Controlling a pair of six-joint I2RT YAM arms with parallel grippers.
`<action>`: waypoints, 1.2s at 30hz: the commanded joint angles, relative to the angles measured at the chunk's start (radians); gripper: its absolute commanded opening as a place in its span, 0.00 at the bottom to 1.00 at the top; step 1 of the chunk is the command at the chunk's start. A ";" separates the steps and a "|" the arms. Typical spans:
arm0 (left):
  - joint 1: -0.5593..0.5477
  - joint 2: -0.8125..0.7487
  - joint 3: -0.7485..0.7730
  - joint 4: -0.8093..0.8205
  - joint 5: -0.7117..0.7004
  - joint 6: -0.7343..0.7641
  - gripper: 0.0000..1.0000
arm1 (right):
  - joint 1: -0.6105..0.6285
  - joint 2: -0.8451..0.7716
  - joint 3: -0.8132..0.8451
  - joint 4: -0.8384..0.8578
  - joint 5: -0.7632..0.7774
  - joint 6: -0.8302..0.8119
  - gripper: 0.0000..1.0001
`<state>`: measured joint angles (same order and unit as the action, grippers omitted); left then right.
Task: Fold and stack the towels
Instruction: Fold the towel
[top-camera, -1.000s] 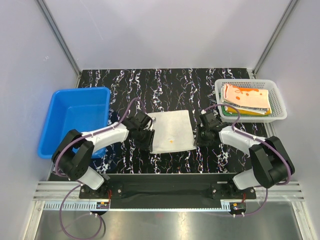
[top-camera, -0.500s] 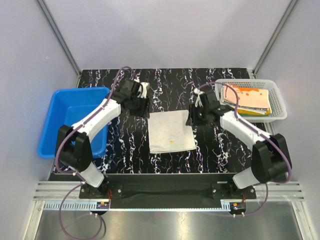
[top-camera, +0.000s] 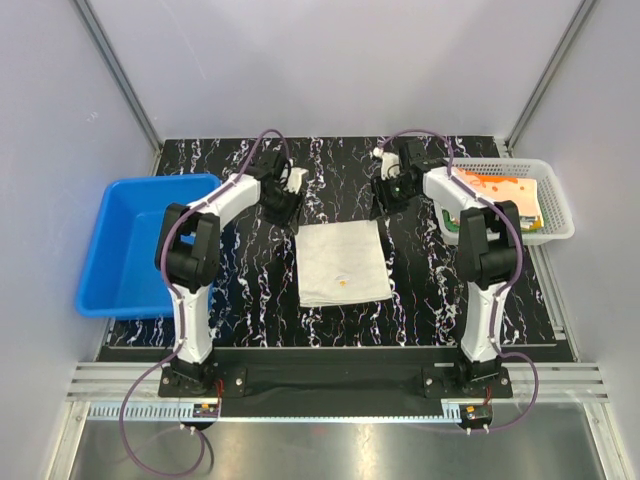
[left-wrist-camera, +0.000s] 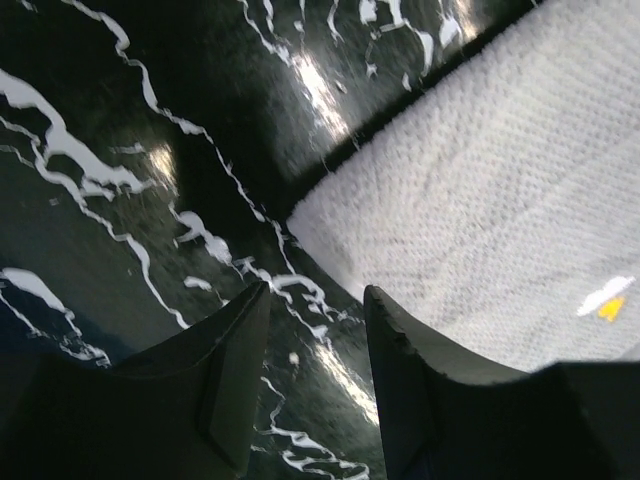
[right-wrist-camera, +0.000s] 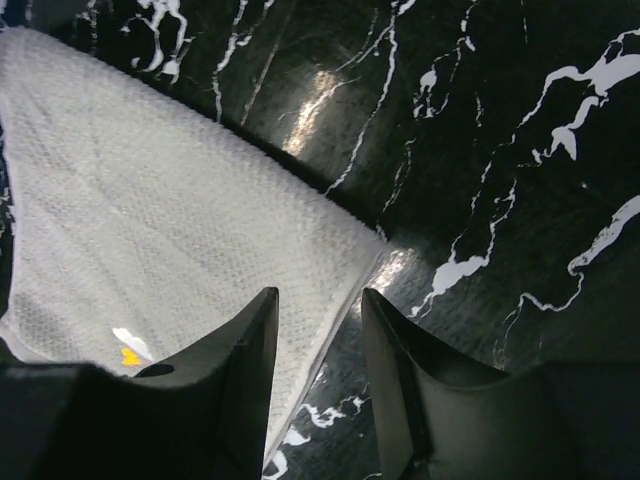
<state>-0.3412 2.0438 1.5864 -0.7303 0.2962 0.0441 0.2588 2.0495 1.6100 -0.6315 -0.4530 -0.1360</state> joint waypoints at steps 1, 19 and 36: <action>0.008 0.044 0.084 -0.021 -0.014 0.071 0.47 | -0.010 0.081 0.099 -0.079 -0.056 -0.097 0.45; 0.025 0.177 0.210 -0.073 0.029 0.160 0.40 | -0.055 0.290 0.306 -0.197 -0.199 -0.280 0.34; 0.033 0.253 0.297 -0.147 0.113 0.206 0.03 | -0.070 0.414 0.498 -0.347 -0.263 -0.313 0.14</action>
<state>-0.3176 2.2761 1.8400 -0.8627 0.3679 0.2249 0.2008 2.4664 2.0754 -0.9665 -0.6933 -0.4335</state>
